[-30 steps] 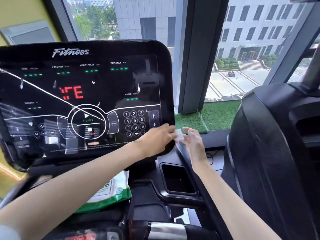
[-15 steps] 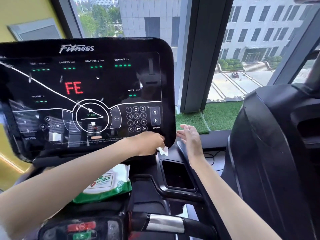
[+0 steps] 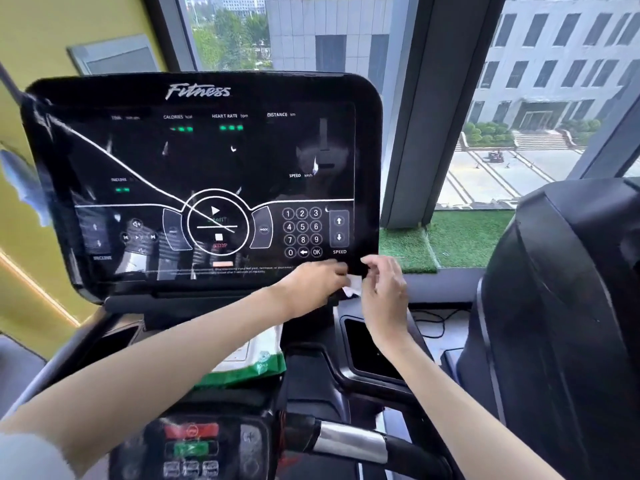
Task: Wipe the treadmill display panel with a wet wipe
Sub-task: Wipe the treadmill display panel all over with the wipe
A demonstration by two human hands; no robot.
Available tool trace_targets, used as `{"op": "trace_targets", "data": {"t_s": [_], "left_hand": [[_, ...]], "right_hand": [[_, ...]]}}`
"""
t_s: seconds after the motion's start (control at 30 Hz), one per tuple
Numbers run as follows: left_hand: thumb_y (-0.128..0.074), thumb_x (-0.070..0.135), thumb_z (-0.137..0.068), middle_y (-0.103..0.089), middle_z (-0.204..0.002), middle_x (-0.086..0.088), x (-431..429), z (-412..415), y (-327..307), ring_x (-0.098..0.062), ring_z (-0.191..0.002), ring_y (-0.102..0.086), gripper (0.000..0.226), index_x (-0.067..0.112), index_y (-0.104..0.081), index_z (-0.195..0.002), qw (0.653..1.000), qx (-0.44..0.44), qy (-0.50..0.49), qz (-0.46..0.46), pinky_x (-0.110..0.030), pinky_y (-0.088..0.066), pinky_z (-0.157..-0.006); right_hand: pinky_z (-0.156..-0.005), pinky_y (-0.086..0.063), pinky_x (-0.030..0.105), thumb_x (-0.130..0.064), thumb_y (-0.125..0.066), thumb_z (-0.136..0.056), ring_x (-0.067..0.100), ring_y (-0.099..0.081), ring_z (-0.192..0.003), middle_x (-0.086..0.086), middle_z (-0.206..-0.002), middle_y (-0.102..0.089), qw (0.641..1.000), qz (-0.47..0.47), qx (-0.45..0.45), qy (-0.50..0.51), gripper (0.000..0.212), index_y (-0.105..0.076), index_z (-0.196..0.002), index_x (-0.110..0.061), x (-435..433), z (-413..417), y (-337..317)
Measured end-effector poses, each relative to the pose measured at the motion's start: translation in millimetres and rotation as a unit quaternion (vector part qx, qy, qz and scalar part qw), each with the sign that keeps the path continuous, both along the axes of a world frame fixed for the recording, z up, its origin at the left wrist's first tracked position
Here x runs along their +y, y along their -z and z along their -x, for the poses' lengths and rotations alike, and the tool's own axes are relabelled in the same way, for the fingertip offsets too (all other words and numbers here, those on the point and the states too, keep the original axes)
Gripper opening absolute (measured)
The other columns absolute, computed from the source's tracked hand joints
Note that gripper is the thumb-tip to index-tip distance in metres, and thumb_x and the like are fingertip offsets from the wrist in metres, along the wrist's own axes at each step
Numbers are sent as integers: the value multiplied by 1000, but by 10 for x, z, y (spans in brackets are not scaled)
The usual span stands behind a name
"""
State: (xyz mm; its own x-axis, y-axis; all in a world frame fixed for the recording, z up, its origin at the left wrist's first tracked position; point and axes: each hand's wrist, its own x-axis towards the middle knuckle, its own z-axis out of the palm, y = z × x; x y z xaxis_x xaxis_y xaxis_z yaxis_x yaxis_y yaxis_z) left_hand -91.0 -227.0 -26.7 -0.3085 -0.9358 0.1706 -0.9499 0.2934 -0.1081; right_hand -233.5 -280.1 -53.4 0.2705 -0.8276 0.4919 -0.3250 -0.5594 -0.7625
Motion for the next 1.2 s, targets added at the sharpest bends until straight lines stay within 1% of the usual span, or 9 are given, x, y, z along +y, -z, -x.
{"op": "trace_targets", "data": {"t_s": [0.07, 0.23, 0.43, 0.53, 0.77, 0.87, 0.93, 1.1, 1.2], "left_hand": [[-57, -13, -58, -63, -92, -7, 150, -237, -30, -27, -84, -63, 45, 9, -68, -96, 999, 42, -3, 11, -31, -54, -61], [-65, -15, -49, -65, -90, -2, 472, -616, -10, -22, -79, -66, 55, 13, -71, -96, 999, 35, -26, 1, -24, -50, -57], [-54, -15, -64, -62, -104, -4, 773, -1009, -50, -24, -95, -62, 55, 13, -68, -108, 997, 35, -59, -35, -37, -56, -66], [-49, -14, -71, -60, -114, -1, 933, -1232, -120, -20, -104, -59, 56, 15, -66, -116, 994, 46, -83, -53, -31, -49, -80], [-46, -16, -74, -60, -118, 4, 1306, -1726, -239, -16, -108, -57, 59, 18, -65, -118, 987, 44, -122, -99, -12, -35, -76], [-49, -21, -68, -66, -107, 1, 1492, -1999, -238, -21, -98, -63, 58, 15, -70, -109, 985, 78, -132, -84, -28, -49, -80], [-50, -22, -69, -66, -102, -1, 1620, -2171, -210, -22, -94, -64, 56, 14, -71, -107, 983, 85, -146, -76, -33, -51, -78], [-49, -24, -69, -66, -97, -2, 1986, -2605, -123, -23, -88, -64, 54, 13, -73, -102, 975, 123, -179, -49, -38, -52, -76], [-48, -27, -67, -68, -97, -4, 2225, -2841, -69, -21, -89, -65, 53, 8, -73, -97, 972, 146, -183, -20, -33, -52, -81]], "right_hand": [[-77, -38, 8, 12, -47, -79, 12, -53, -84, 3, -99, -60, 999, 2, 9, -35, 33, -60, -102, -6, 86, -72, 4], [-78, -48, 27, 13, -43, -78, 14, -56, -86, 2, -98, -60, 998, -17, 27, -51, 39, -59, -106, -9, 226, -243, 34], [-76, -46, 27, 13, -44, -76, 16, -56, -83, 3, -93, -61, 997, 6, 34, -70, 38, -60, -103, -7, 437, -538, -55], [-78, -48, 31, 11, -42, -78, 15, -57, -86, 1, -92, -61, 995, 5, 46, -94, 37, -60, -104, -9, 580, -766, -76], [-78, -48, 34, 5, -41, -83, 14, -56, -89, -6, -90, -57, 983, 11, 77, -164, 33, -59, -103, -13, 954, -1274, -92], [-82, -48, 34, 2, -40, -84, 13, -56, -91, -6, -94, -60, 976, 4, 100, -193, 32, -58, -103, -18, 1098, -1495, -83], [-84, -48, 36, 2, -40, -84, 13, -57, -92, -4, -98, -62, 971, 5, 111, -212, 32, -58, -102, -18, 1205, -1634, -62], [-83, -48, 34, 3, -39, -80, 14, -60, -96, -2, -104, -66, 961, 1, 143, -236, 37, -59, -105, -17, 1452, -1925, -29], [-84, -49, 35, 3, -39, -80, 16, -60, -98, 0, -105, -67, 957, -5, 156, -246, 38, -59, -106, -15, 1564, -2076, -9]]}}
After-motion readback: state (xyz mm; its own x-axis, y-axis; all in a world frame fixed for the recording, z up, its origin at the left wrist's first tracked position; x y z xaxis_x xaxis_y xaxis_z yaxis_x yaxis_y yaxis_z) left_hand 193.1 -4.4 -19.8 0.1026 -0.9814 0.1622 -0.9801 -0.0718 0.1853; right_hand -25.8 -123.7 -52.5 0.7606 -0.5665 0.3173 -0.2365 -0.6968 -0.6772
